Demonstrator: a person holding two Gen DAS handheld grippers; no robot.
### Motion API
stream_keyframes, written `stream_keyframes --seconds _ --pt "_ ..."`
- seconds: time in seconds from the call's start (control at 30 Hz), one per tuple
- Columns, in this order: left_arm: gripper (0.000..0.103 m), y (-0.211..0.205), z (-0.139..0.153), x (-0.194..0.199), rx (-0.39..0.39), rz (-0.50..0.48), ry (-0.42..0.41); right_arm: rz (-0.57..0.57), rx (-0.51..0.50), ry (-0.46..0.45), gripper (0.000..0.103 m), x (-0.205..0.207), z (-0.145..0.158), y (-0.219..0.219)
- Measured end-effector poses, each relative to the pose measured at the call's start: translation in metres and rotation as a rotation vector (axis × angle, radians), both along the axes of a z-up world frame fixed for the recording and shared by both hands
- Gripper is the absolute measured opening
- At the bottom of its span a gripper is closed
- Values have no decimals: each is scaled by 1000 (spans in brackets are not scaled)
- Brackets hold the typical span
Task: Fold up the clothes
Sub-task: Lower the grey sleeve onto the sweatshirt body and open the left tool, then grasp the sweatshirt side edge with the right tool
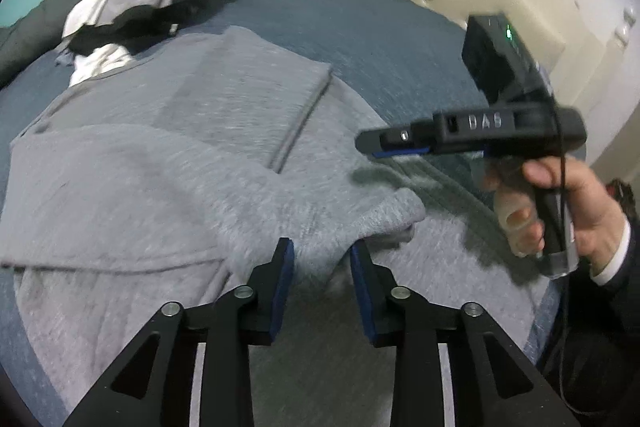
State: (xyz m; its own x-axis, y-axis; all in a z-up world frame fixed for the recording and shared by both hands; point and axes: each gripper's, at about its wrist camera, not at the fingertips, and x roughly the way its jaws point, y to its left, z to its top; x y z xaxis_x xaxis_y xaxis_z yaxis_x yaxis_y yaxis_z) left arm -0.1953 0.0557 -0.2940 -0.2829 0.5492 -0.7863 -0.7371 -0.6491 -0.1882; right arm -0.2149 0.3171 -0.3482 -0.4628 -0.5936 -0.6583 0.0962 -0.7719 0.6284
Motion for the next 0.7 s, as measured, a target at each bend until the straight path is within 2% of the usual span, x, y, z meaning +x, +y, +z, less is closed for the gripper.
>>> stream_keyframes --seconds 0.07,0.23,0.33,0.5,0.7 --pt "46 -13 1 -1 21 16 -22 23 6 -6 38 0 -1 -8" --pt "46 -24 -1 -1 2 16 -45 61 37 -41 38 0 -8 -21" --pt "46 -43 2 -8 3 62 -45 89 49 -61 38 3 -13 -27" --pt "46 -91 6 -32 9 183 -45 132 119 -75 38 10 -15 -43" --pt "46 -166 1 -64 4 393 -72 183 242 -89 38 17 -19 -67"
